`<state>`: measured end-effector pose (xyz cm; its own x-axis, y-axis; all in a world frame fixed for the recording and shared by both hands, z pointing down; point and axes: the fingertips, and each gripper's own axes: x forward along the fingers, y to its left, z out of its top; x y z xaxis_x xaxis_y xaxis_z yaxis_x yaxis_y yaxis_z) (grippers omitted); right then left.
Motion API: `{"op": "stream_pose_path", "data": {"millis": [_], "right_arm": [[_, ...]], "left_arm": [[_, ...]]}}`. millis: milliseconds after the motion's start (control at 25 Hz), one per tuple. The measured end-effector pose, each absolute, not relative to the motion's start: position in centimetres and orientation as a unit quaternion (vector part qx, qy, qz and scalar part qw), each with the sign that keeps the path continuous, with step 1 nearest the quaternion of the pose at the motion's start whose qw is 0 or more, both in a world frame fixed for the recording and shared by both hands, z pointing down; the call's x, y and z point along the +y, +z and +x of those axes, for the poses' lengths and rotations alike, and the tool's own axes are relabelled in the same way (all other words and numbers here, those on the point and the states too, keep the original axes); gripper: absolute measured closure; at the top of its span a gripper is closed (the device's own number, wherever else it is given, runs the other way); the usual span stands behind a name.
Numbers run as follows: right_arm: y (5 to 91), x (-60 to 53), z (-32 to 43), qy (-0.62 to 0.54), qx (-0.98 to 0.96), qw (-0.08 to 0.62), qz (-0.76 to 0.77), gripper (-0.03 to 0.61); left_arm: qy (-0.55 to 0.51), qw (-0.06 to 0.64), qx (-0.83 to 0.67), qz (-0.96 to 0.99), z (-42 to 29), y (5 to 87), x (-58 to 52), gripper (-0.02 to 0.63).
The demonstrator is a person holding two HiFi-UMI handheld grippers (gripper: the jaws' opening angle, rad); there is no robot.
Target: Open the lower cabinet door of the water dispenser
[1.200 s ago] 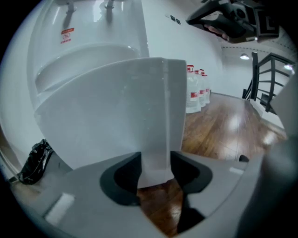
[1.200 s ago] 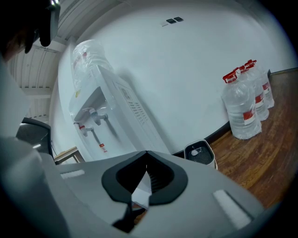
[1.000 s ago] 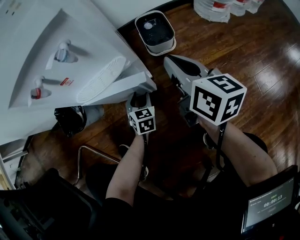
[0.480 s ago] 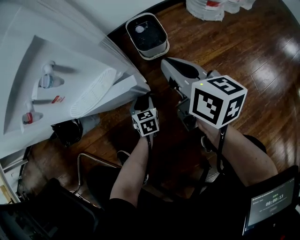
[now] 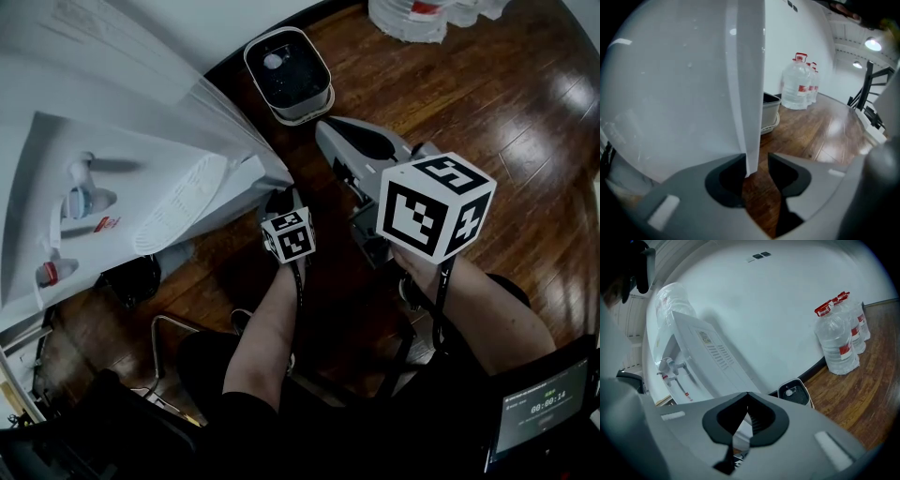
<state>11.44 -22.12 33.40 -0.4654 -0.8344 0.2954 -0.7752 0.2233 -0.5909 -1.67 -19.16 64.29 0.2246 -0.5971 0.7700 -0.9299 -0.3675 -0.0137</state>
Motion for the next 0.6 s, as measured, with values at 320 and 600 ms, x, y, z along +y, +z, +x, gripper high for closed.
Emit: {"op": "stream_pose_path", "data": {"millis": [320, 600], "right_arm": [[31.4, -20.2, 11.1, -0.339, 0.783, 0.045, -0.52, 0.574], [32.9, -22.1, 12.1, -0.337, 0.784, 0.036, -0.521, 0.574]], "left_arm": [[0.337, 0.204, -0.526, 0.754, -3.0, 61.6, -21.7, 0.464], [0.309, 0.195, -0.535, 0.762, -1.8, 59.1, -22.2, 0.441]]}}
